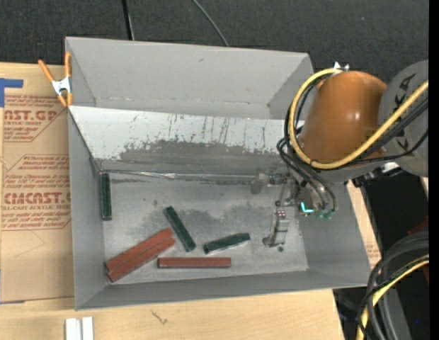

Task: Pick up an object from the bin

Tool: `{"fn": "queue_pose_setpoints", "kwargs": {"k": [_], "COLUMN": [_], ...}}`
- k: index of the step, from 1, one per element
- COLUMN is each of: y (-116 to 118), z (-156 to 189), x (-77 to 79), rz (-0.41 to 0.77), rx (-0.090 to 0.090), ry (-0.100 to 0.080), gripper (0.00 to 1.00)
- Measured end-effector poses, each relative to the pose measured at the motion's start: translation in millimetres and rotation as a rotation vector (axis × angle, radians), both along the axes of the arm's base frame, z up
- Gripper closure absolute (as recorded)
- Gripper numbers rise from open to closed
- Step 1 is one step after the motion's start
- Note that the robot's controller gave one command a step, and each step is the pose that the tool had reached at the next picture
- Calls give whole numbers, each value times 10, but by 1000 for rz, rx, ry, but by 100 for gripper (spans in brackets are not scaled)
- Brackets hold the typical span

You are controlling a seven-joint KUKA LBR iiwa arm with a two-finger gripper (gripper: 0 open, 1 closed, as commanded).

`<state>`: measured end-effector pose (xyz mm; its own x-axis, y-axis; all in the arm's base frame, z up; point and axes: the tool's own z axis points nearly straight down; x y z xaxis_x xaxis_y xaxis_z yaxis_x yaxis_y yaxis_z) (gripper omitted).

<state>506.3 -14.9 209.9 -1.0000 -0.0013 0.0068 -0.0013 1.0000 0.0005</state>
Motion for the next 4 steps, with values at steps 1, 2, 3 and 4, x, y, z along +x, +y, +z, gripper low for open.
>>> {"fn": "queue_pose_setpoints", "kwargs": {"k": [1,2,3,4], "y": [-1,31,232,91], "z": [37,-449,-1048,-1397], "x": [17,8,58,258], "rz": [0,42,236,391], "rx": [0,-1,0,2], "ry": [-8,-15,-10,-8], "gripper": [0,0,0,100]}}
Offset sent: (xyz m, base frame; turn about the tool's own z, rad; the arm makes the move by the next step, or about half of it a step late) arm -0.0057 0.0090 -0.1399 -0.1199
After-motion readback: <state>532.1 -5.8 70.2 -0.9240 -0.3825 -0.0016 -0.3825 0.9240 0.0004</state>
